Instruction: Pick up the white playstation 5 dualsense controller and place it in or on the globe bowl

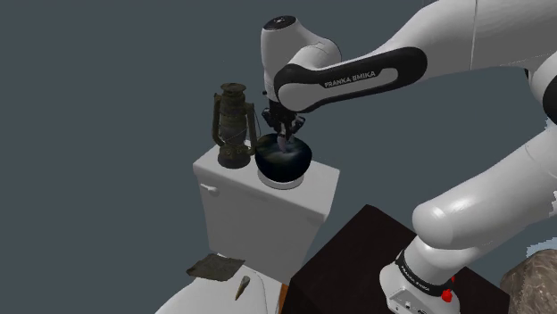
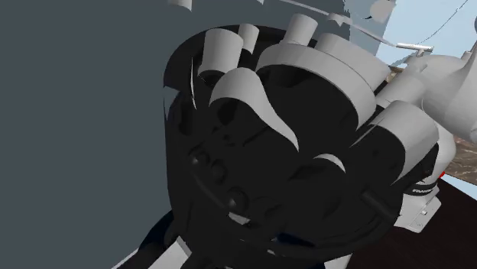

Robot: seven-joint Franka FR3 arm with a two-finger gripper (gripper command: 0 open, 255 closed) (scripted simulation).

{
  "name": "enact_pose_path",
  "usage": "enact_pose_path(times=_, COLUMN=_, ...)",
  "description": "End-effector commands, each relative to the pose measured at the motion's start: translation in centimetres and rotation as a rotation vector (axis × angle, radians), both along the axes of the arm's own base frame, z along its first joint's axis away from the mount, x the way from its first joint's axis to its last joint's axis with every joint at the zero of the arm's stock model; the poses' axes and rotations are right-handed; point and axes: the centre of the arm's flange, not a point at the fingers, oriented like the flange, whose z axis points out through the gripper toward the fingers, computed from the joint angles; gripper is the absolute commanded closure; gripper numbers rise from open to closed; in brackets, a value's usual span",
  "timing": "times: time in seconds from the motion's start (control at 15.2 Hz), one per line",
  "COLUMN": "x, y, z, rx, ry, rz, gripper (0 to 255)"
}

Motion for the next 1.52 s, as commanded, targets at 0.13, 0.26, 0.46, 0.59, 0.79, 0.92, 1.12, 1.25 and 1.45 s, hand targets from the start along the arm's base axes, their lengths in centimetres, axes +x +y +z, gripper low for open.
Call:
enact_pose_path(times=0.13, x=0.0, y=0.0, z=-2.1, rx=0.000, ry=0.000, rz=0.000, gripper=255)
enact_pose_path(times=0.26, x=0.0, y=0.0, z=-3.2, rx=0.000, ry=0.000, rz=0.000, gripper=255)
enact_pose_path(times=0.46, x=0.0, y=0.0, z=-3.4, rx=0.000, ry=0.000, rz=0.000, gripper=255)
enact_pose_path(times=0.59, x=0.0, y=0.0, z=-3.4, rx=0.000, ry=0.000, rz=0.000, gripper=255)
enact_pose_path(times=0.79, x=0.0, y=0.0, z=-3.4, rx=0.000, ry=0.000, rz=0.000, gripper=255)
enact_pose_path(times=0.92, x=0.0, y=0.0, z=-3.4, rx=0.000, ry=0.000, rz=0.000, gripper=0)
enact_pose_path(times=1.12, x=0.0, y=0.0, z=-3.4, rx=0.000, ry=0.000, rz=0.000, gripper=0)
enact_pose_path(times=1.25, x=-0.1, y=0.4, z=-2.2, rx=0.000, ry=0.000, rz=0.000, gripper=0)
enact_pose_path(times=1.45, x=-0.6, y=1.6, z=1.3, rx=0.000, ry=0.000, rz=0.000, gripper=0)
